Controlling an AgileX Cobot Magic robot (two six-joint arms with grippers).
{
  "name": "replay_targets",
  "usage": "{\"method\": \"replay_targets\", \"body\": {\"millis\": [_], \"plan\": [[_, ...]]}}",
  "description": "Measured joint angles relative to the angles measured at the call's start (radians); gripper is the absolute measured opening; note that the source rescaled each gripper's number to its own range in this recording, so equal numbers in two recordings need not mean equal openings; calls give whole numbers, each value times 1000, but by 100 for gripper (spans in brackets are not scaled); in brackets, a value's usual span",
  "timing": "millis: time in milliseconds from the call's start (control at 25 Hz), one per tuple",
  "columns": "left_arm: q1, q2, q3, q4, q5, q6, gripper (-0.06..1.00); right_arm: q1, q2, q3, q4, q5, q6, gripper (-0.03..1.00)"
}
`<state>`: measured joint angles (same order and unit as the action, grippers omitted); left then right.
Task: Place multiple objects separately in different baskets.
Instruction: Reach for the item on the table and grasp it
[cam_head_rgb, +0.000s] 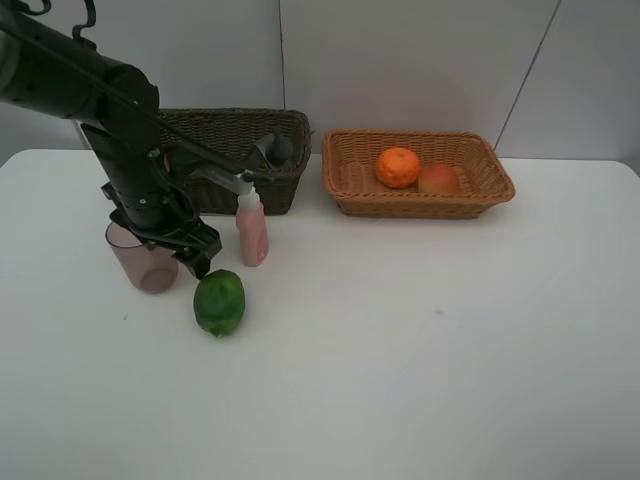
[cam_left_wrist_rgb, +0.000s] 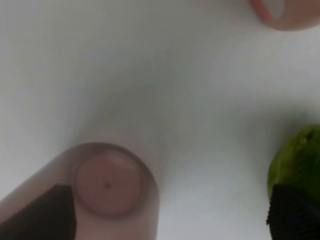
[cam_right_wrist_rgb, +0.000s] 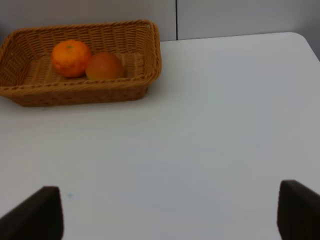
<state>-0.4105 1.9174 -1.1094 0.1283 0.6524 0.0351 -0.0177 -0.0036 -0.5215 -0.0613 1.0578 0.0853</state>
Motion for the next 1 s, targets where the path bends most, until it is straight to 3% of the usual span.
{"method": "replay_targets", "body": {"millis": [480,600,880,1000], "plan": [[0,10,0,1,-23,1,97,0,0,0,0,0,0,88],[0,10,0,1,-23,1,78,0,0,0,0,0,0,88],[0,10,0,4,-23,2,9,0,0,0,0,0,0,88],[0,9,-2,11,-24,2,0,0,0,0,0,0,0,88]]}}
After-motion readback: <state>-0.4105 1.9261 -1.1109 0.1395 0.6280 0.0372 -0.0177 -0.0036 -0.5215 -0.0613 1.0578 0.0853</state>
